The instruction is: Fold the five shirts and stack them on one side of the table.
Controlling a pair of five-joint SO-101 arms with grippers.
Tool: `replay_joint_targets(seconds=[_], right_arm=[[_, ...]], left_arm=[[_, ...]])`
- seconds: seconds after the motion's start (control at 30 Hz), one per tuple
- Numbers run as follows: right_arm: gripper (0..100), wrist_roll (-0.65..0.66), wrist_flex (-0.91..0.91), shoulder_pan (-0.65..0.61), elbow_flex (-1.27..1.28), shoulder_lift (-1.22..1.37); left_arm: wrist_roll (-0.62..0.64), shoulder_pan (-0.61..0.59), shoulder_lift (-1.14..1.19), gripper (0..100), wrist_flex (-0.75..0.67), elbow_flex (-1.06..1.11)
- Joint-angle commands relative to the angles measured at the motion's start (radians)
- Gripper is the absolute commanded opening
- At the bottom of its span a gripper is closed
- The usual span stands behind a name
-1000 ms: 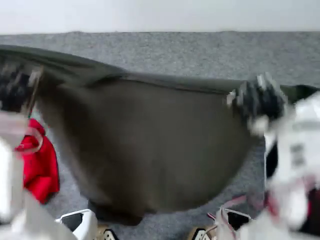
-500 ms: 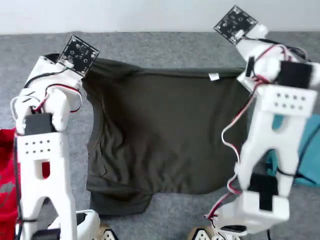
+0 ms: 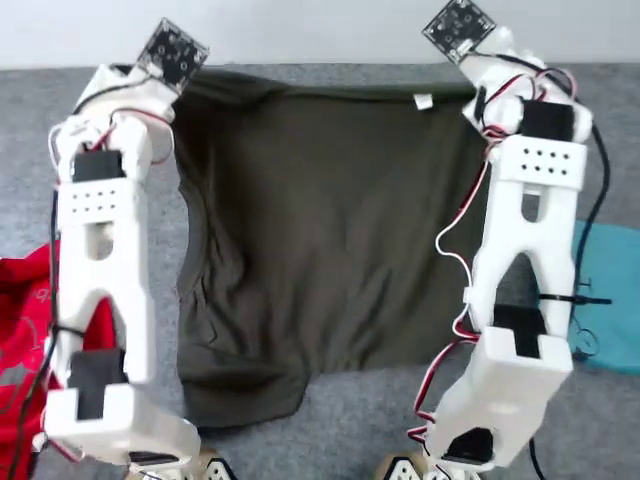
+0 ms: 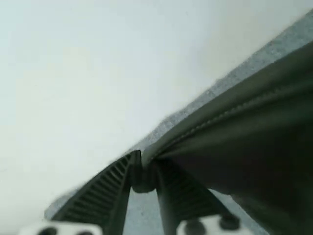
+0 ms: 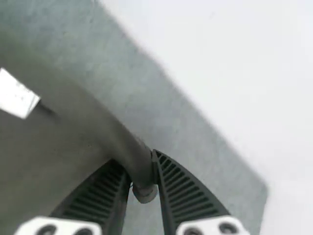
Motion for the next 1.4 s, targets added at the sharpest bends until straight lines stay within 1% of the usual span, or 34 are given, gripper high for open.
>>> replay_joint_targets(seconds=[0.0,0.17,0.23,0.33,0.57,0.7,0.87,0.97,1.07,1.2,1.37], right_arm=[[0.9,-0.005,-0.093,-0.002,-0.012,0.001],[0.9,-0.003,-0.096,-0.025,-0.012,0.031],[0.9,-0.003,-0.068,-0.031,-0.012,0.041],[0.9,-0.002,0.044,-0.048,-0.012,0.051],[0.9,-0.006,0.294,-0.073,-0.012,0.045],[0.9,-0.006,0.432,-0.09,-0.018,0.042],[0.9,-0.006,0.564,-0.068,-0.018,0.03],[0.9,-0.006,0.641,-0.058,-0.018,0.012],[0.9,-0.003,0.716,-0.041,-0.018,0.002],[0.9,0.0,0.789,-0.012,-0.018,0.002],[0.9,0.002,0.797,0.05,-0.012,0.002]], left_arm=[[-0.009,0.003,0.061,1,0.002,-0.185],[-0.009,0.02,0.133,1,0.166,-0.323],[-0.009,0.029,0.14,1,0.238,-0.354],[-0.009,0.043,0.135,1,0.371,-0.367],[-0.009,0.068,0.135,1,0.769,-0.444],[-0.009,0.084,0.135,1,0.916,-0.472],[-0.009,0.121,0.135,1,1.128,-0.542],[-0.003,0.124,0.106,1,1.132,-0.521],[-0.005,0.14,0.028,1,1.132,-0.423],[-0.011,0.163,-0.132,1,1.132,-0.196],[-0.08,0.157,-0.333,1,1.131,0.13]])
